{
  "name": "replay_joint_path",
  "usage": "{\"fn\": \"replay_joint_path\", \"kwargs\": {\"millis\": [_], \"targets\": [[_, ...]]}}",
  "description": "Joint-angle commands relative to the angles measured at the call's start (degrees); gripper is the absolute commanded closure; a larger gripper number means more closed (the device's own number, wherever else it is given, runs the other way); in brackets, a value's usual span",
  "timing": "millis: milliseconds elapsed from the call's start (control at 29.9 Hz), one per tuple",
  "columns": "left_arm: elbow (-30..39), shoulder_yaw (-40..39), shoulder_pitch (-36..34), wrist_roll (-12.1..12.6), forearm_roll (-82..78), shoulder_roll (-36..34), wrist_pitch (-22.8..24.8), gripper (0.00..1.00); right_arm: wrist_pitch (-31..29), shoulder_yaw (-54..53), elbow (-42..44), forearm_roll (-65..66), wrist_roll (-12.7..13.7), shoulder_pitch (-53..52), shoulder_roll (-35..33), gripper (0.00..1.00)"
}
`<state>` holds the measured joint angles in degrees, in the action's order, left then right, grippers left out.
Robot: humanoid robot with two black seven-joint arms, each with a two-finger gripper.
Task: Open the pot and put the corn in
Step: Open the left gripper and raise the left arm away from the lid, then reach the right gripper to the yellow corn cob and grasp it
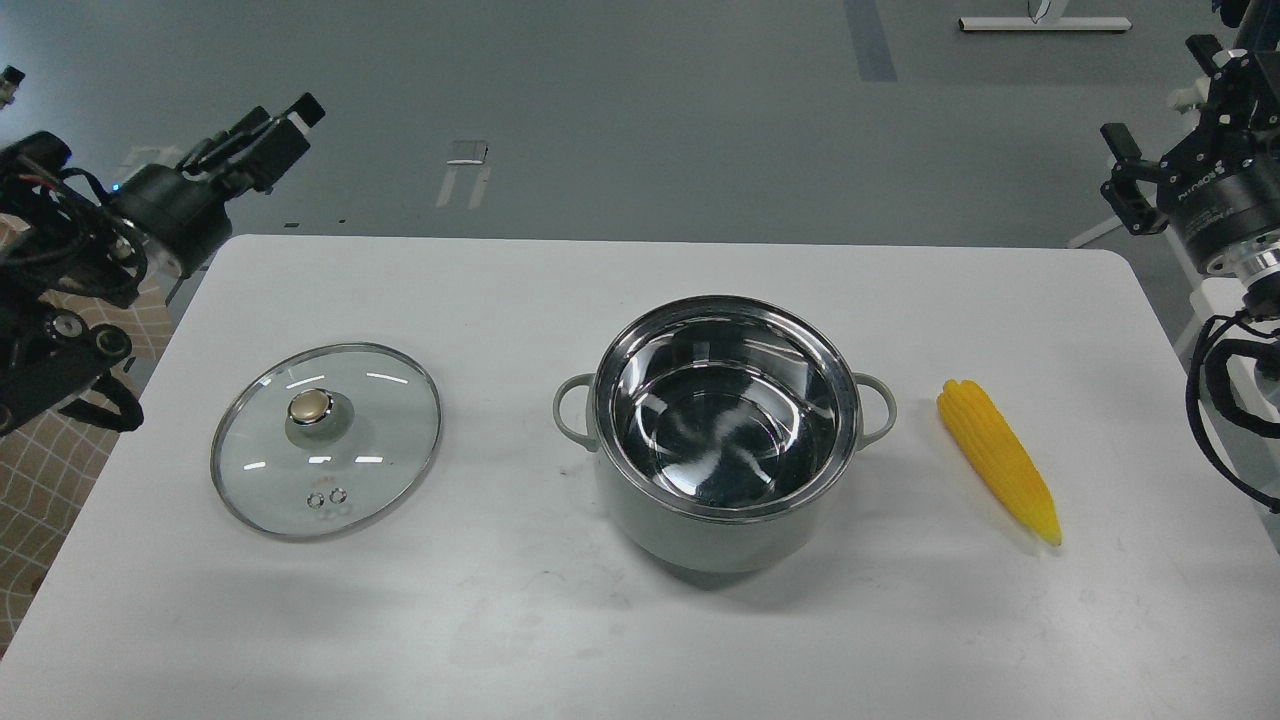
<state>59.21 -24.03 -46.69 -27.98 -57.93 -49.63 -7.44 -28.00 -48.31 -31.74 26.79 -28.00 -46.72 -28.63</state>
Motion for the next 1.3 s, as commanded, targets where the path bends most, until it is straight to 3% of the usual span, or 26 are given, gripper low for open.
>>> {"fn": "replay_joint_path", "kwargs": {"millis": [0,100,167,468,635,835,1270], "targets": [[0.2,-0.4,-5.3,0.0,14.4,1.4,14.4,0.16,0.0,2.5,-4.6,5.1,0.0,-0.2,-4.6,0.00],[0.2,-0.9,-7.7,0.0,21.4,2.3,21.6,0.13,0.0,3.7,-9.7,11.5,0.0,-0.1,-9.2,0.00],[0.2,-3.0,-8.6,0.0,27.1,4.4,25.4,0.04,0.0,4.7,-15.3,19.6,0.0,0.1,-13.8,0.00],[0.3,-5.2,-8.8,0.0,28.5,8.5,26.7,0.03,0.0,10.2,-29.9,52.6,0.0,0.0,-23.6,0.00],[0.5,-5.2,-8.8,0.0,28.5,9.1,26.7,0.03,0.0,15.2,-32.2,69.0,0.0,0.8,-23.1,0.00],[0.7,-5.2,-8.8,0.0,28.5,9.2,26.8,0.03,0.0,17.8,-30.1,78.0,0.0,2.7,-20.6,0.00],[0.6,-5.3,-8.7,0.0,28.5,9.6,26.8,0.03,0.0,18.3,-20.3,86.2,0.0,5.0,-10.0,0.00]]}}
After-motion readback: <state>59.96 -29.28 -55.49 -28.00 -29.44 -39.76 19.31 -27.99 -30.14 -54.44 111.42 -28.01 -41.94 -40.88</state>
